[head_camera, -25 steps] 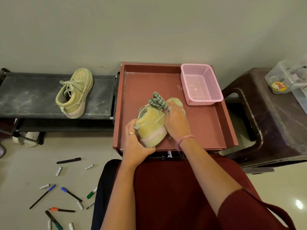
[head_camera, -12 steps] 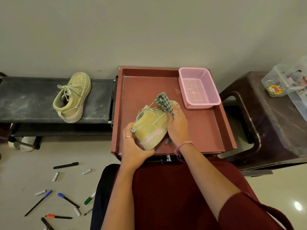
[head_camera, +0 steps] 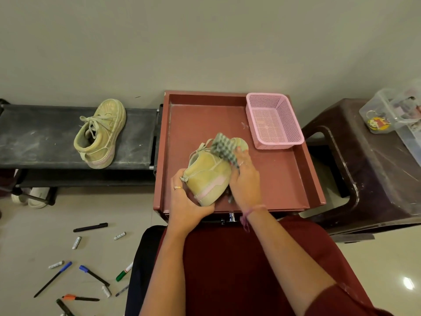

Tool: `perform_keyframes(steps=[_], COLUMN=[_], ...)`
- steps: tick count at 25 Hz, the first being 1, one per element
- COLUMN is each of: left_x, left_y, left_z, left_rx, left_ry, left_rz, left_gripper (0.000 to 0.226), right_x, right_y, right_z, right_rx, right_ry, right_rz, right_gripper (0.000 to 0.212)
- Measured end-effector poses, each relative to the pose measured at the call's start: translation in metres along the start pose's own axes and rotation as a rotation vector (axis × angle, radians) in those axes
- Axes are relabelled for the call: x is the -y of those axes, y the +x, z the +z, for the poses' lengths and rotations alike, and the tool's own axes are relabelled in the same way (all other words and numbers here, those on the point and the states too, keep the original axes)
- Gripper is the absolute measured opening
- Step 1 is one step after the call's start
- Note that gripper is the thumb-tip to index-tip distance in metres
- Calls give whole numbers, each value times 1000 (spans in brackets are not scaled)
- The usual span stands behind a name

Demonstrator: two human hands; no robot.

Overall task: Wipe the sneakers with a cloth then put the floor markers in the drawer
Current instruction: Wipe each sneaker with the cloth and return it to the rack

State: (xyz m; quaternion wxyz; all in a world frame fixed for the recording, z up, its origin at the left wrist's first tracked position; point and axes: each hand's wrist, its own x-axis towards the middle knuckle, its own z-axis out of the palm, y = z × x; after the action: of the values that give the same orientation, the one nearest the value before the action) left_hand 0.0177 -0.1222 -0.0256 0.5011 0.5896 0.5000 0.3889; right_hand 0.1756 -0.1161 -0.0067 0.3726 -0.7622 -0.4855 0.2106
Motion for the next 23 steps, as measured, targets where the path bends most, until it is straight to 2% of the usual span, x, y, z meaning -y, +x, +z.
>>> perform_keyframes(steps=[5,8,13,19,23], left_x=[1,1,1,3,1], left_y=[0,2,1,-1,0], left_z=[1,1,0,0,-1], left_rx=[-19,-13,23,5,0], left_ry=[-20,-62,-115,-37,-55], left_rz=[-13,-20,-45,-48,-50], left_gripper=[90,91,89,92,92], right_x=[-2,11,35,11,17], right_y=[40,1,-66,24,22], right_z=[0,6,9,-11,-6], right_rx=[-64,-74,100,51,28], right_ry=[18,19,-98,-292,-270], right_rz=[143,78,-82,29,44], right_gripper=[43,45,46,41,40])
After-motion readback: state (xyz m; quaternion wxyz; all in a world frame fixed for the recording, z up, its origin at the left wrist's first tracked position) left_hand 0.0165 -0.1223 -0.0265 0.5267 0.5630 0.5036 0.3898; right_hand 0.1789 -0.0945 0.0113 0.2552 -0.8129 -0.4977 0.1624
